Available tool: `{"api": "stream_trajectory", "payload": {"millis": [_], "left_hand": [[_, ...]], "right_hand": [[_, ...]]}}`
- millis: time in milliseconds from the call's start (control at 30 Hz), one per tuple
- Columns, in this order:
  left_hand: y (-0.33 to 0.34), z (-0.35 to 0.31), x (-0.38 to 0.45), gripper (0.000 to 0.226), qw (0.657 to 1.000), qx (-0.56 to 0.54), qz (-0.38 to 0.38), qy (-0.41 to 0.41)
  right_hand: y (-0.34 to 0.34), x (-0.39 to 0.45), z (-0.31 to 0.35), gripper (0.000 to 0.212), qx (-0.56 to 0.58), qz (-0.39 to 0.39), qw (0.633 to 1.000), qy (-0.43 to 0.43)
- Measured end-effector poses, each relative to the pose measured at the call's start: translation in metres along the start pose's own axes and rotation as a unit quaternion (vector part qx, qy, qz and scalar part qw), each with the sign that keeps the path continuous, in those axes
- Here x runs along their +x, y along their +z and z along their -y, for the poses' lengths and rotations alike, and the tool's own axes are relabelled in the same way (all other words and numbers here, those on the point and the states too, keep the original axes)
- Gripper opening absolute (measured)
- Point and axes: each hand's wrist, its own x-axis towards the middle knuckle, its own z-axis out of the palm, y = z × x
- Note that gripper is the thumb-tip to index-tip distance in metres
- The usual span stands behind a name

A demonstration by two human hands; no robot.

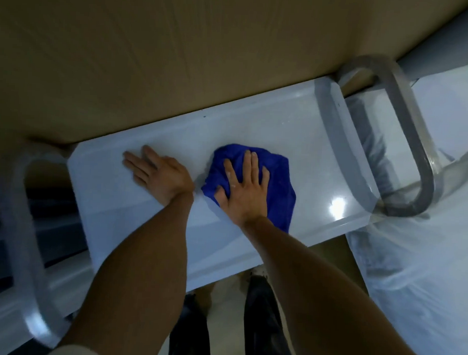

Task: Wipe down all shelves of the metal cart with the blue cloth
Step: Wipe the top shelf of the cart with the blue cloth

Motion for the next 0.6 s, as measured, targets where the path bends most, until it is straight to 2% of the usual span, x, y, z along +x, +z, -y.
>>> {"api": "stream_trajectory", "payload": {"millis": [67,167,300,467,600], "left_hand": [[0.009,0.000,0.000,0.054,0.999,0.018,-0.023,0.018],[0.008,0.000,0.000,0.054,1.000,0.007,-0.024,-0.001],[0.006,-0.004,-0.002,0.051,1.000,-0.001,-0.023,-0.007],[0.000,-0.006,0.000,0.053,1.000,0.001,-0.005,-0.013],[-0.002,-0.006,-0.002,0.055,1.000,0.005,-0.002,-0.022]], "right_hand": [[-0.008,0.041,-0.002,0.070,-0.006,-0.002,1.000,-0.006],[-0.023,0.109,0.005,0.070,0.000,-0.008,0.999,0.036],[-0.030,0.141,0.008,0.068,0.006,-0.024,0.998,0.055],[-0.018,0.086,0.007,0.066,0.020,-0.022,0.998,0.053],[0.010,-0.049,-0.014,0.060,0.046,-0.016,0.999,-0.003]]}}
